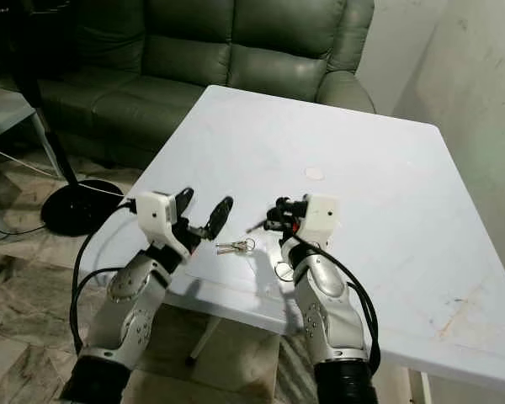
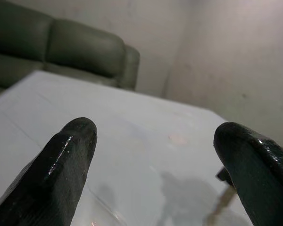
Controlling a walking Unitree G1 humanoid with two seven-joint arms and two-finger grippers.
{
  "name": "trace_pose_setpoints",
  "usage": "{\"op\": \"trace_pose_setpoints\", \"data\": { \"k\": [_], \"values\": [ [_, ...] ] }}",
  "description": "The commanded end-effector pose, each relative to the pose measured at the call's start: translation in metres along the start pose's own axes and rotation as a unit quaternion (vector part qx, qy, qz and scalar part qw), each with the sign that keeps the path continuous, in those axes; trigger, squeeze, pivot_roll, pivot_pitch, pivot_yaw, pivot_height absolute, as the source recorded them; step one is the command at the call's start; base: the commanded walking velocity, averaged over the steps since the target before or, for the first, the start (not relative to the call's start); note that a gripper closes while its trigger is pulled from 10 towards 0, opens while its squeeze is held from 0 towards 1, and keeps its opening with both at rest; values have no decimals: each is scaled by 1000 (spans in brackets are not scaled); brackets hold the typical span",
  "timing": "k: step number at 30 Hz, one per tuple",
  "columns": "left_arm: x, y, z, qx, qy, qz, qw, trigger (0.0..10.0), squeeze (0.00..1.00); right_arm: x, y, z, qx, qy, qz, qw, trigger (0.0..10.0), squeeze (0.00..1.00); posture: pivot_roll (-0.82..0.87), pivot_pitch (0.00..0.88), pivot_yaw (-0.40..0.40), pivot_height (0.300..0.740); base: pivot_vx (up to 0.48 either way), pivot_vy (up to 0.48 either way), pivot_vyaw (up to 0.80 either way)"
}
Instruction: Hang keys on a hook
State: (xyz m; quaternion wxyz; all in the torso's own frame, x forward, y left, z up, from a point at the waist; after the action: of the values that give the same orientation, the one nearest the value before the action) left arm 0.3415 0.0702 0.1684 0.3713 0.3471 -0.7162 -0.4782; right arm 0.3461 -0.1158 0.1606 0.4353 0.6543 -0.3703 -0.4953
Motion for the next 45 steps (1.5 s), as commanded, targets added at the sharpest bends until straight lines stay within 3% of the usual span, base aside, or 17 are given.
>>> {"op": "trace_pose_setpoints", "data": {
  "k": [1,7,10,12,13,14,18,23,27,32,37,45],
  "values": [
    [-5,6,-2,11,13,5,1000,10000,0,1,13,3,30,8,12,999,10000,0,24,12,-71,740,0,0,0],
    [-21,23,3,38,51,27,998,10000,0,8,26,14,87,0,50,995,10000,0,21,0,-59,740,0,0,0],
    [-29,28,14,51,73,28,996,10000,0,16,22,25,86,-17,93,992,10000,0,20,0,-56,740,0,0,0],
    [-37,26,29,51,101,31,993,10000,0,26,16,39,84,-29,134,987,10000,0,24,0,-58,740,0,0,0],
    [-37,26,29,51,101,31,993,10000,0,26,16,39,84,-29,134,987,10000,0,24,0,-58,740,0,0,0],
    [-41,18,39,41,114,21,992,10000,0,30,12,48,84,-33,124,988,10000,0,25,0,-59,740,0,0,0],
    [-44,9,58,28,130,18,991,10000,0,34,5,64,87,-43,132,986,10000,0,20,0,-57,740,0,0,0],
    [-42,9,66,24,131,39,990,10000,0,40,-6,78,67,-61,140,986,10000,0,19,0,-54,740,0,0,0],
    [-48,6,70,19,138,29,990,10000,0,41,-9,83,63,-74,133,986,10000,0,11,0,-45,740,0,0,0],
    [-46,8,65,16,123,19,992,10000,0,41,-12,79,43,-83,148,985,10000,0,9,0,-41,740,0,0,0],
    [-51,18,44,26,108,-6,994,10000,0,38,-10,61,29,-85,140,986,10000,0,3,0,-38,740,0,0,-340],
    [-59,25,35,34,115,-31,992,10000,0,34,-8,50,28,-78,148,986,10000,0,-2,0,-40,740,0,0,-721]
  ]
}}
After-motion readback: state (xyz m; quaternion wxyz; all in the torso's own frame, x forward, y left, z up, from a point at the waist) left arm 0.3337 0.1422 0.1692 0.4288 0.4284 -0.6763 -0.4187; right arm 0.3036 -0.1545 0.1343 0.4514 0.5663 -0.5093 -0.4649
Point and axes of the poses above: a point about 5 cm out from each wrist's last joint towards the gripper, its own z axis pointing back from the gripper into the wrist, its own y axis along the axis of the wrist's last joint, x = y × z, the point moved 2 cm from there along -z, pointing out of the wrist towards the gripper, and after that the axes turned 1 degree about z, right-handed, at the moved point
